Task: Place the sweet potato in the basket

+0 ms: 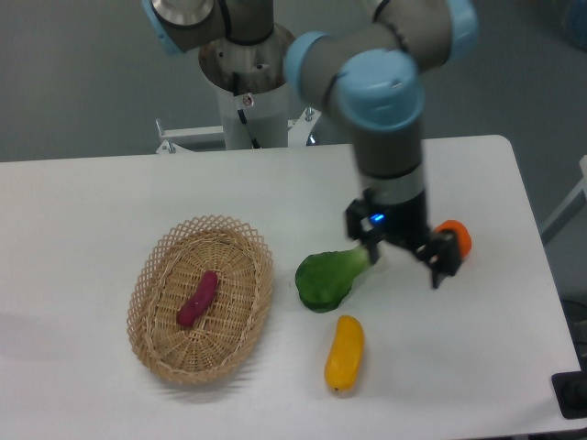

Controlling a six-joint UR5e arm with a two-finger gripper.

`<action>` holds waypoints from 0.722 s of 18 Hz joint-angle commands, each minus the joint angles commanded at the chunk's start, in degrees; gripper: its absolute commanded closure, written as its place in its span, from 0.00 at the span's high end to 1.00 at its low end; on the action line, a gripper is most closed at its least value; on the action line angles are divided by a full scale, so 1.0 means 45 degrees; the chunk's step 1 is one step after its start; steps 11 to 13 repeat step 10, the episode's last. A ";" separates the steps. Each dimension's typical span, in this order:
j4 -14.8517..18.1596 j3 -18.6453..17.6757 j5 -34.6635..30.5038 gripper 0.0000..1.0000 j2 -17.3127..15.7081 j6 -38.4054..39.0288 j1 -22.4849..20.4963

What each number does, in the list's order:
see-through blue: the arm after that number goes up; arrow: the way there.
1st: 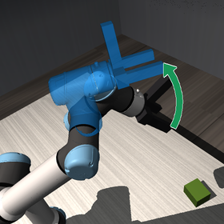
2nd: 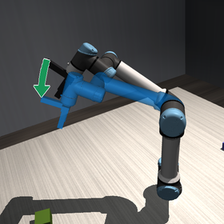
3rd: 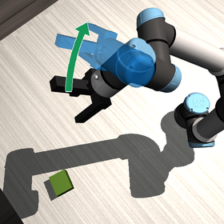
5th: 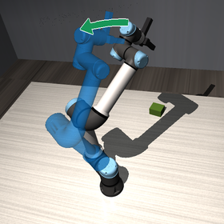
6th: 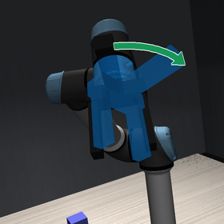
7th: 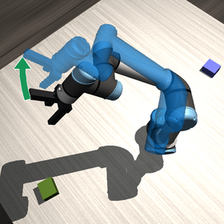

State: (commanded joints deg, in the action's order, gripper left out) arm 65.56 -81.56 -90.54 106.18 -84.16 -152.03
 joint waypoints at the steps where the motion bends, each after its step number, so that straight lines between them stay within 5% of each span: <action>1: 0.0215 0.0000 0.0156 1.00 -0.0040 -0.0781 -0.0352; 4: 0.0568 -0.0117 0.0625 1.00 -0.0294 -0.2329 -0.1134; 13: 0.0686 -0.0429 0.0783 1.00 -0.0489 -0.2430 -0.1351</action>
